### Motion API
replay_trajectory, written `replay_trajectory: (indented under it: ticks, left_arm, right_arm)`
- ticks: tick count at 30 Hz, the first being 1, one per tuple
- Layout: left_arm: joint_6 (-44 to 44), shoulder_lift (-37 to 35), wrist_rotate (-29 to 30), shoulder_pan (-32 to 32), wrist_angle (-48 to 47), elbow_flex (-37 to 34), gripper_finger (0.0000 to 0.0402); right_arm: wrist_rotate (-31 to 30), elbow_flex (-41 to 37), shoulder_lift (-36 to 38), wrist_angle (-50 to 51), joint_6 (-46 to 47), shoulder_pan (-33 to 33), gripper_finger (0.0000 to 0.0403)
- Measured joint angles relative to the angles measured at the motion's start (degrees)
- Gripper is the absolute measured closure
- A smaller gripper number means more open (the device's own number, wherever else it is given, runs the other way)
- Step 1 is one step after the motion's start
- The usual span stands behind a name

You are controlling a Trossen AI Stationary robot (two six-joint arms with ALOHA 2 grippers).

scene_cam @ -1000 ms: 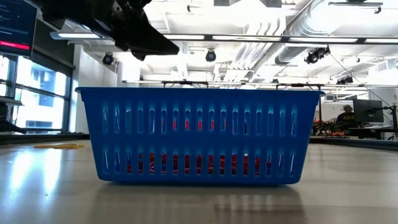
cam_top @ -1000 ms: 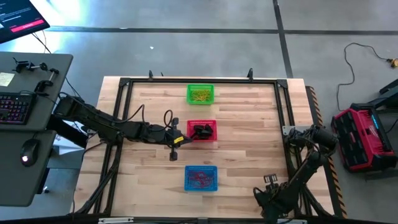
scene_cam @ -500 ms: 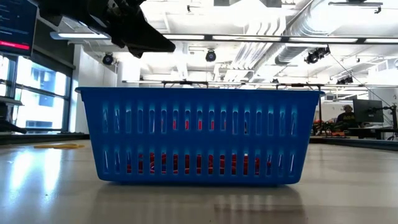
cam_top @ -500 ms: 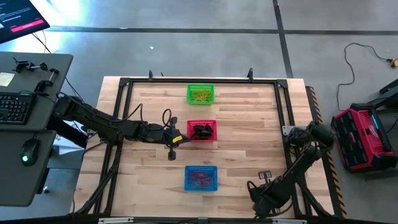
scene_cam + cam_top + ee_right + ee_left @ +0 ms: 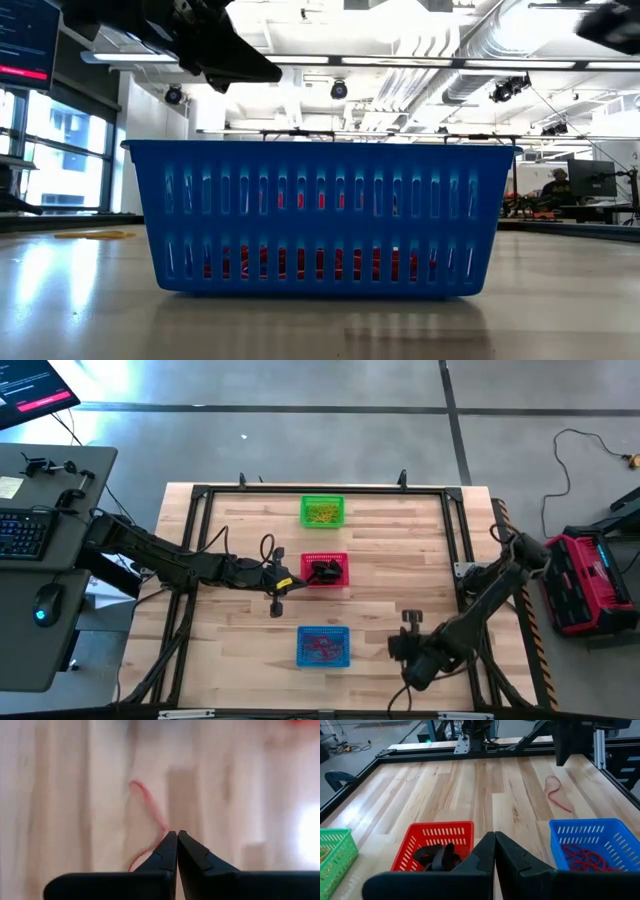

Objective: Sort rubber bands into baskets
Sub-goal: Put the red rubber band into the blue bin

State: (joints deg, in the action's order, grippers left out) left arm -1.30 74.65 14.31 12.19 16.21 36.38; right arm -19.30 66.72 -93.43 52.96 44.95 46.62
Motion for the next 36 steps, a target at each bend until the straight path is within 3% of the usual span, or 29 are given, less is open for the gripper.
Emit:
replay_trajectory:
  ticks: [4,7,10,19,26,29,36]
  left_arm:
    - [0.0,0.0,0.0,0.0,0.0,0.0,0.0401]
    - [0.0,0.0,0.0,0.0,0.0,0.0,0.0401]
    - [-0.1,0.0,0.0,0.0,0.0,0.0,0.0401]
    - [-0.2,0.0,0.0,0.0,-0.1,0.0,0.0401]
    - [-0.2,0.0,-0.2,0.0,-0.1,0.0,0.0401]
    - [-0.2,0.0,-0.2,0.0,-0.1,0.0,0.0401]
    - [-0.2,0.0,-0.2,0.0,-0.1,0.0,0.0401]
  right_arm:
    - [-9.2,0.0,1.4,-4.4,-1.8,-1.8,0.0403]
    - [-12.0,0.0,1.4,-9.5,-5.3,-3.1,0.0403]
    - [-8.6,0.1,0.6,-11.4,-6.1,-4.5,0.0403]
    - [6.5,-0.1,-4.7,-6.5,2.8,-6.9,0.0402]
    - [12.1,-0.1,-9.0,-4.8,5.8,-7.7,0.0399]
    - [12.7,-0.1,-10.4,-3.0,6.7,-7.7,0.0377]
    - [13.6,-0.1,-10.9,-1.9,9.9,-8.1,0.0281]
